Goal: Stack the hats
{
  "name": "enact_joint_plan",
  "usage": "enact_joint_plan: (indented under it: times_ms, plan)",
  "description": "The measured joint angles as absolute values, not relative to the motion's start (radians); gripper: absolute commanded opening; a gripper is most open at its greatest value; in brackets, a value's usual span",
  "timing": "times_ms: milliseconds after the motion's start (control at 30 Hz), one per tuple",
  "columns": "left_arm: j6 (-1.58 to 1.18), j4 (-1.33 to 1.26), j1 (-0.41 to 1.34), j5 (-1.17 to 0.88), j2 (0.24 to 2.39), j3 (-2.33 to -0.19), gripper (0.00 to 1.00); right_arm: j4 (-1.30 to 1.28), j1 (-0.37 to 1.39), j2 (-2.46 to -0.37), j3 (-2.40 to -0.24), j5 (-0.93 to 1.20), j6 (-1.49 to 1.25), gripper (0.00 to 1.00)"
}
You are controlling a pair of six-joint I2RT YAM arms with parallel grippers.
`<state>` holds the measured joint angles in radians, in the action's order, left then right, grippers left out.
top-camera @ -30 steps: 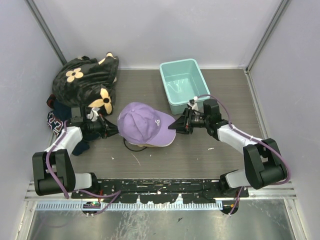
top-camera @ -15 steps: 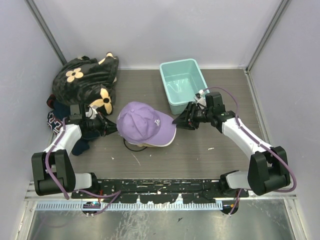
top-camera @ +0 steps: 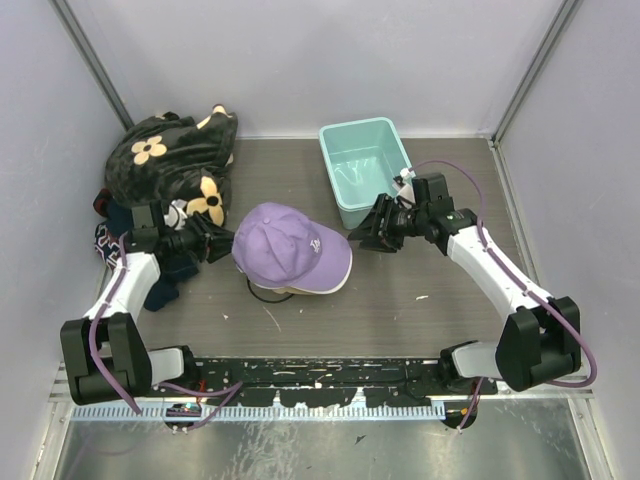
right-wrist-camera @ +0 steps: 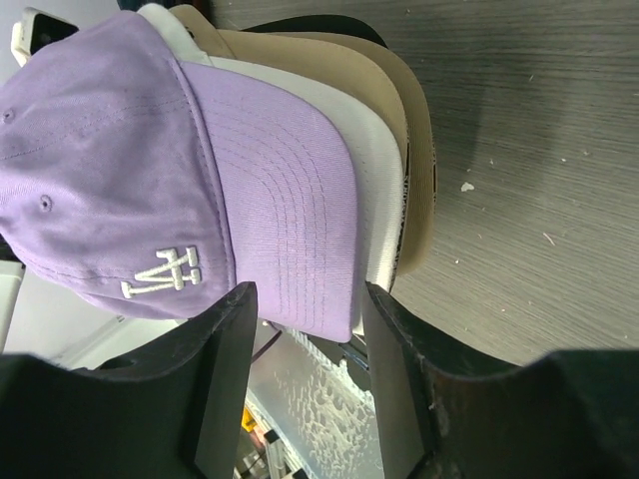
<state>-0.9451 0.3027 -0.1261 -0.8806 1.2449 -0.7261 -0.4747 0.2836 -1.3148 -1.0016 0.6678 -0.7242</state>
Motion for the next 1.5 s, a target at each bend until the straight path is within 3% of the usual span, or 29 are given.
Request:
enact_joint_plan:
  times_ms: [367, 667, 733, 833, 867, 900, 933, 1267, 1500]
  plan:
    - [-0.820, 0.471, -0.196, -0.786, 1.258, -0.873, 0.53, -0.524, 0.284, -1.315, -1.069, 0.647, -0.709, 0.53]
    - [-0.742, 0.601, -0.272, -0.686, 1.288, -0.943, 0.51, -0.608, 0.278, -1.318, -1.135, 0.576, -0.657, 0.54]
    - [-0.730, 0.614, -0.273, -0.663, 1.288, -0.978, 0.52, -0.659, 0.273, -1.325, -1.178, 0.512, -0.623, 0.58]
    - [-0.722, 0.612, -0.273, -0.631, 1.278, -1.031, 0.54, -0.718, 0.269, -1.343, -1.258, 0.392, -0.564, 0.77]
    - [-0.722, 0.611, -0.273, -0.624, 1.271, -1.045, 0.57, -0.736, 0.267, -1.348, -1.283, 0.348, -0.540, 0.84]
    - [-0.722, 0.610, -0.273, -0.617, 1.262, -1.057, 0.71, -0.747, 0.266, -1.351, -1.301, 0.315, -0.522, 0.96]
    - [-0.720, 0.608, -0.273, -0.609, 1.251, -1.070, 0.98, -0.759, 0.266, -1.356, -1.322, 0.273, -0.498, 1.00]
    - [-0.661, 0.586, -0.272, -0.530, 1.180, -1.123, 0.98, -0.798, 0.248, -1.345, -1.376, -0.163, -0.344, 1.00]
    - [-0.559, 0.455, -0.271, -0.450, 1.153, -1.053, 0.98, -0.788, 0.240, -1.257, -1.341, -0.158, -0.336, 1.00]
